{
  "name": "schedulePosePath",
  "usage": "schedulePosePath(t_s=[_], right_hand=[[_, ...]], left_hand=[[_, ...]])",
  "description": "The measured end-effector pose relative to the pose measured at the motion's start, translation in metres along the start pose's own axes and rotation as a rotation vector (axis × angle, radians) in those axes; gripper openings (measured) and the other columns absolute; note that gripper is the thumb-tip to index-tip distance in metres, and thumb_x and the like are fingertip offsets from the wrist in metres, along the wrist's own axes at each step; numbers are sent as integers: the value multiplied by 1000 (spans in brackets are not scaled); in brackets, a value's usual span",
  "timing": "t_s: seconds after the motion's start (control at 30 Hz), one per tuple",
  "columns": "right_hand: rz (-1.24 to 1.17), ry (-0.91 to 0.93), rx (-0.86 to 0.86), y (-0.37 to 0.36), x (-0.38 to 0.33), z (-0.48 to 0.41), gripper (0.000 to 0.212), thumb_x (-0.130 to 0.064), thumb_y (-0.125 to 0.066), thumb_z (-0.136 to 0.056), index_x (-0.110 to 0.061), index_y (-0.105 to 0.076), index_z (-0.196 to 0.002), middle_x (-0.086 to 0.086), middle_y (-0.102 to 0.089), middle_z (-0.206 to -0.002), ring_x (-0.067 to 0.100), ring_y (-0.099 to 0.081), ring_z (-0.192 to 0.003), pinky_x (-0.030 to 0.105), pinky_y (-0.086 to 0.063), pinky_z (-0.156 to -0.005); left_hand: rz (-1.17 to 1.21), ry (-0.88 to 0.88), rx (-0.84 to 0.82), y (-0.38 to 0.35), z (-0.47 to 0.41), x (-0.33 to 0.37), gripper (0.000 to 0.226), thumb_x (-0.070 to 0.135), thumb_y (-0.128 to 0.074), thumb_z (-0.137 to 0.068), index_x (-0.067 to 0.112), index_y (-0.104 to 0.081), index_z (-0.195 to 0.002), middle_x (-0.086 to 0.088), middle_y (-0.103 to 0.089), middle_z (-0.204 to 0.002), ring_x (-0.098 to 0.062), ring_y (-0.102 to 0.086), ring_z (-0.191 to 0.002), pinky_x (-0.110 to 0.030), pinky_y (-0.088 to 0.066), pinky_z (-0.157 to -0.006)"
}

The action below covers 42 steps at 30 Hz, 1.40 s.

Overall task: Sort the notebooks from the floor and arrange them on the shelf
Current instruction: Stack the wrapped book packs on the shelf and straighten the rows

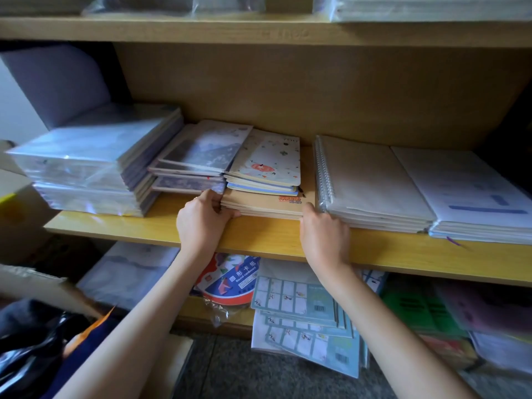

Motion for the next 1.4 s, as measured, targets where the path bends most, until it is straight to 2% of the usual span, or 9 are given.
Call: schedulePosePath(t_s=[0.17,0.3,0.43,0.63,0.73,0.83,0.97,1.2,1.4], right_hand=[[-132,36,47,10,10,7,23,-30,-64,-86,-9,-66,-79,0,-56,-45,14,-45,-32,11,-11,-37],[-223,-131,-125,15,24,32,35,-29,-45,-96,-15,-55,-127,1,-69,-72,18,-61,-57,21,-33,-43],[-546,-281,-329,9,17,36,57,-34,-48,-93,-19,-30,-146,-9,-44,-60,8,-42,-49,21,-26,-40],[-824,-429,-311,10,17,36,50,-25,-52,-91,-21,-40,-140,-2,-55,-62,17,-53,-54,32,-43,-48],[-960,-479,-361,3,12,42,59,-24,-51,-92,-24,-29,-146,6,-58,-64,27,-59,-61,41,-49,-56],[-1058,-501,-441,-2,1,44,69,-25,-50,-94,-27,-10,-150,0,-56,-60,12,-48,-50,28,-40,-48],[-1209,-633,-342,-2,-5,43,63,-17,-48,-95,-24,-16,-149,0,-57,-68,7,-45,-48,18,-34,-42],[-1163,-677,-305,-5,-5,39,53,-12,-46,-91,-26,-26,-138,4,-57,-68,18,-52,-57,27,-39,-47],[-1130,-608,-325,0,0,40,44,-12,-50,-90,-26,-36,-129,3,-58,-70,18,-54,-60,26,-40,-49]], left_hand=[[85,0,24,4,3,-1,43,50,-76,-68,17,-68,-95,-2,-72,-89,-22,-64,-83,-29,-44,-68],[54,5,20,1,3,-1,44,49,-74,-71,16,-67,-99,-4,-71,-93,-24,-64,-86,-27,-38,-66],[53,-9,35,1,4,-1,42,48,-72,-73,16,-67,-99,-4,-72,-94,-24,-64,-87,-26,-37,-66],[51,-12,48,0,5,0,44,49,-71,-75,15,-67,-101,-5,-71,-97,-27,-64,-89,-28,-38,-66],[48,-1,56,-2,4,-2,43,50,-70,-76,15,-67,-101,-6,-71,-98,-28,-64,-89,-31,-41,-68],[51,1,62,-3,4,-4,41,48,-69,-77,15,-67,-101,-6,-71,-97,-29,-64,-89,-34,-45,-69],[73,-5,62,-3,3,-7,41,49,-70,-76,15,-67,-100,-5,-72,-95,-27,-64,-88,-34,-46,-70],[199,-7,10,1,1,-9,42,49,-76,-70,16,-69,-95,0,-72,-89,-18,-65,-86,-27,-44,-72],[81,-29,15,3,4,-3,52,59,-75,-65,17,-65,-94,-2,-69,-90,-23,-63,-84,-27,-39,-66]])
Point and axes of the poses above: each hand's wrist, its own z-axis away from the middle knuckle, its own y-axis out of the back of the hand, x = y × z, the point moved 3 cm from there along -z, towards the middle knuckle
